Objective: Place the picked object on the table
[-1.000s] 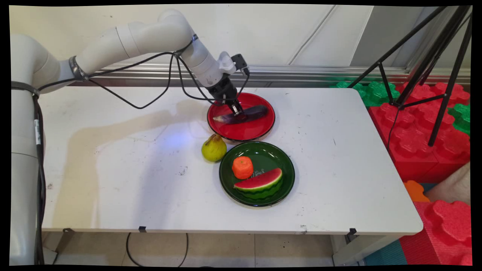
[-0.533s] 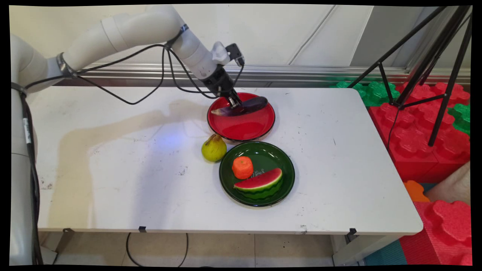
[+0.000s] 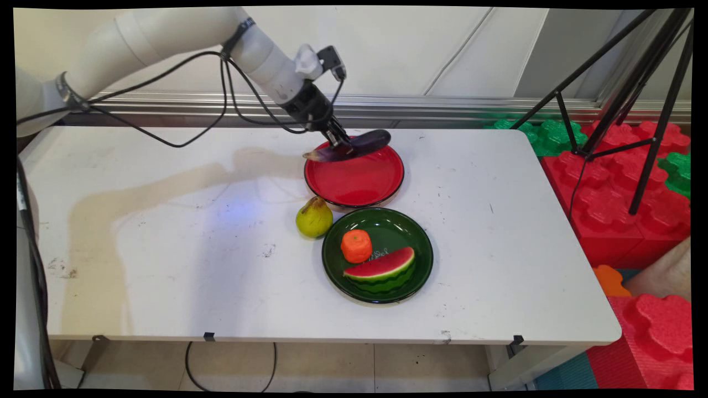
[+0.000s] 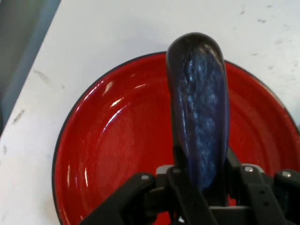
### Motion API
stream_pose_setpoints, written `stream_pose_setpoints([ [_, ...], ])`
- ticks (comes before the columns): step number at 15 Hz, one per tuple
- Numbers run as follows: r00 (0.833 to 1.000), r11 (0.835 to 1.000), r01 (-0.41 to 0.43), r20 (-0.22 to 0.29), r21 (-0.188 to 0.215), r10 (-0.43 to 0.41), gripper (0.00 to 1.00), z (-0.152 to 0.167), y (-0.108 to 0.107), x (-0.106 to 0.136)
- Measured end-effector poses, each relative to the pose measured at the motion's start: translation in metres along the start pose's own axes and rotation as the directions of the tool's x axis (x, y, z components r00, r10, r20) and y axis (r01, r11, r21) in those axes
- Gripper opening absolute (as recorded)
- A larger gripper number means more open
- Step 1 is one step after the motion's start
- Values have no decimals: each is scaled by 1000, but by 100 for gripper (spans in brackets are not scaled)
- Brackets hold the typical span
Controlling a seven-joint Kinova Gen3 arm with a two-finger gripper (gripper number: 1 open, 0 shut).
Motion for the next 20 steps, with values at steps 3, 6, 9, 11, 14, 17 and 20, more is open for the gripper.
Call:
stream_pose_setpoints([
  [3,1000,1000,-11,-20,-9,11,0,-19,3,-2],
  [6,999,1000,-20,-34,-18,20,0,-36,6,-4],
  [9,998,999,-30,-50,-31,29,0,-64,13,-12],
  [11,998,999,-29,-53,-34,27,0,-78,16,-17],
  [14,998,999,-18,-53,-38,16,0,-99,20,-27],
  [17,999,999,-3,-40,-41,1,0,-124,24,-42],
  [20,1000,999,5,-20,-45,-6,0,-142,26,-56],
])
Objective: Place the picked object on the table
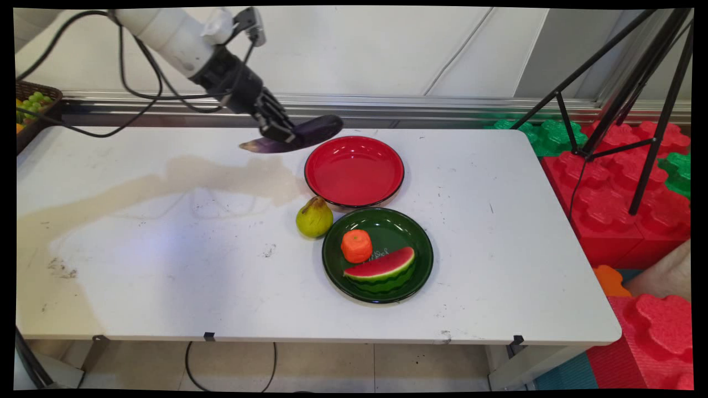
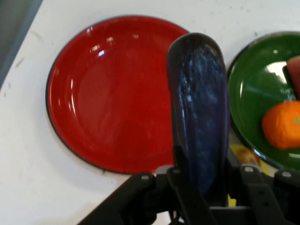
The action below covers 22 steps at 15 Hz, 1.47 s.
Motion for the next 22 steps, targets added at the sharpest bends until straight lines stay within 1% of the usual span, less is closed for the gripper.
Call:
stream_pose_setpoints([
  [4,999,1000,14,38,0,-14,0,-18,3,-21],
  [7,997,1000,17,70,-2,-17,0,-22,4,-35],
  [9,994,1000,20,105,-2,-20,0,-23,4,-51],
  [14,987,1000,12,161,-8,-10,0,-12,2,-76],
  [18,982,1000,5,190,-13,-2,0,3,0,-91],
  [22,978,999,40,203,2,-39,0,24,-4,-105],
])
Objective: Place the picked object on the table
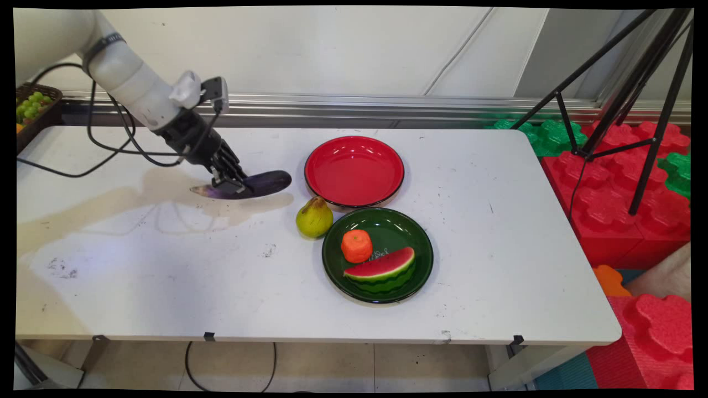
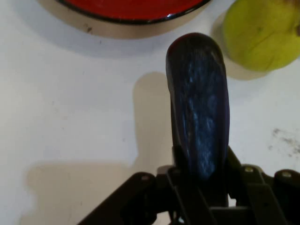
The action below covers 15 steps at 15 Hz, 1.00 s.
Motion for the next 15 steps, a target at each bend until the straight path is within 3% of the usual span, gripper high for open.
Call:
stream_pose_setpoints([
  [10,985,985,171,1,28,-171,0,47,-10,-22],
  [11,984,983,180,-1,27,-180,100,50,-10,-23],
  [15,980,980,197,-14,24,-197,100,54,-11,-25],
])
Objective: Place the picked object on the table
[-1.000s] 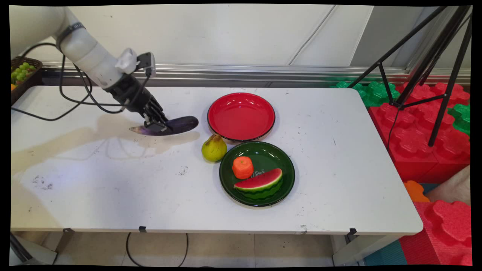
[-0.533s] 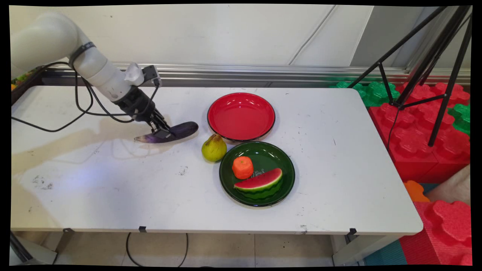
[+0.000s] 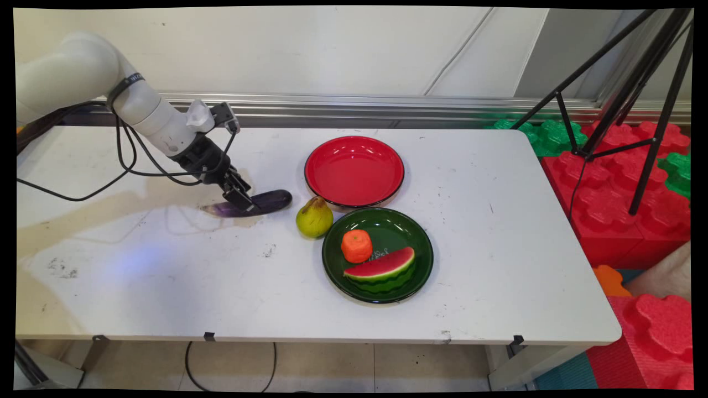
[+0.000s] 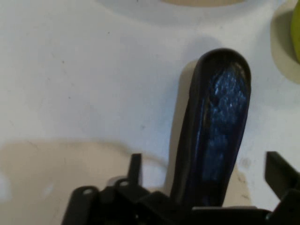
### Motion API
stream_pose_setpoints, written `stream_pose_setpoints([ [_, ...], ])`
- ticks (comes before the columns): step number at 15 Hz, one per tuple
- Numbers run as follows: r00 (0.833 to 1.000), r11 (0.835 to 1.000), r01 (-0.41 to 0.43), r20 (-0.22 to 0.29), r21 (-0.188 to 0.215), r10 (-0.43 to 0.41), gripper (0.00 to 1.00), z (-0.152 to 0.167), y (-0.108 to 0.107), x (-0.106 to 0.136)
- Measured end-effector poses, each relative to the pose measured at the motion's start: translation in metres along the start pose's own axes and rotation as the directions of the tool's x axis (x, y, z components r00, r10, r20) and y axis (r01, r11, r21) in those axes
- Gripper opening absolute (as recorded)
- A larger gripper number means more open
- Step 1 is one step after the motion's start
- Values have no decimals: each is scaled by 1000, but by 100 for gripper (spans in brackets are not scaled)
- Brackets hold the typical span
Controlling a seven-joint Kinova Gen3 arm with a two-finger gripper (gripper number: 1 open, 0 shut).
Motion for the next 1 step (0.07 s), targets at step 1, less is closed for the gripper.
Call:
stream_pose_setpoints([
  [1,1000,1000,1,-4,0,-1,100,0,0,0],
])
